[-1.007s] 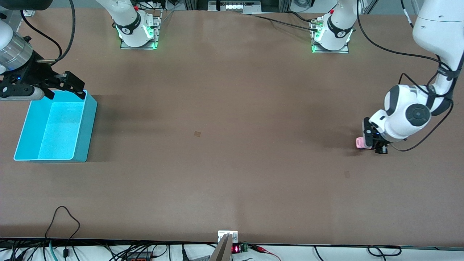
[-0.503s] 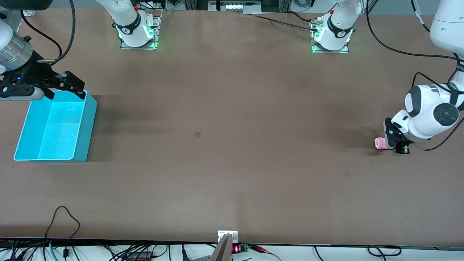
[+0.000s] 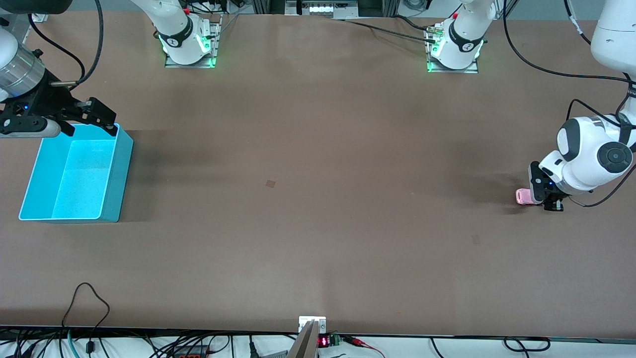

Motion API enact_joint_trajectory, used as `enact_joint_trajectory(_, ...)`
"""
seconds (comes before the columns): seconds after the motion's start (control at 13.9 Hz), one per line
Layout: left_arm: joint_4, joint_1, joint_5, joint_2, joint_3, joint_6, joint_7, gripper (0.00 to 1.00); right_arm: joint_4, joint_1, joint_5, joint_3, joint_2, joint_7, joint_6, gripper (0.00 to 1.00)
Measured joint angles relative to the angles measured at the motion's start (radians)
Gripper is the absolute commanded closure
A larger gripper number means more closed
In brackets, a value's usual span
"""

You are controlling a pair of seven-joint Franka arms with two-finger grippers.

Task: Wind and store pink jeep toy
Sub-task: 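Press the jeep on the table and drag it backward with the left gripper, then open the left gripper to release the jeep and lift away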

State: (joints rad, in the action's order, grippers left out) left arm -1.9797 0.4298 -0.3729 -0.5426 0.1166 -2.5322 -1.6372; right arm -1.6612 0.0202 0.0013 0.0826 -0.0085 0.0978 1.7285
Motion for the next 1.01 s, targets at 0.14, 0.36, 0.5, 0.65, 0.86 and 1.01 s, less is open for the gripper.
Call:
enact_joint_trajectory(0.14, 0.0, 0.0, 0.0, 0.0, 0.0, 0.0, -0.001, 0.87, 0.0, 0.0, 0.0, 0.0, 0.0, 0.0, 0.0, 0.0)
enact_joint_trajectory(0.36, 0.001, 0.0, 0.0, 0.0, 0.001, 0.001, -0.002, 0.0, 0.0, 0.0, 0.0, 0.0, 0.0, 0.0, 0.0, 0.0)
enact_joint_trajectory(0.5, -0.002, 0.0, -0.001, -0.014, 0.005, 0.012, -0.01, 0.0, 0.0, 0.0, 0.0, 0.0, 0.0, 0.0, 0.0, 0.0)
enact_joint_trajectory(0.65, -0.001, 0.0, -0.001, -0.033, 0.012, 0.013, -0.012, 0.0, 0.0, 0.0, 0.0, 0.0, 0.0, 0.0, 0.0, 0.0)
enact_joint_trajectory(0.86, 0.011, -0.001, -0.001, -0.025, 0.037, 0.063, -0.012, 0.0, 0.0, 0.0, 0.0, 0.0, 0.0, 0.0, 0.0, 0.0)
enact_joint_trajectory(1.01, 0.028, -0.001, -0.001, 0.0, 0.06, 0.139, -0.008, 0.0, 0.0, 0.0, 0.0, 0.0, 0.0, 0.0, 0.0, 0.0)
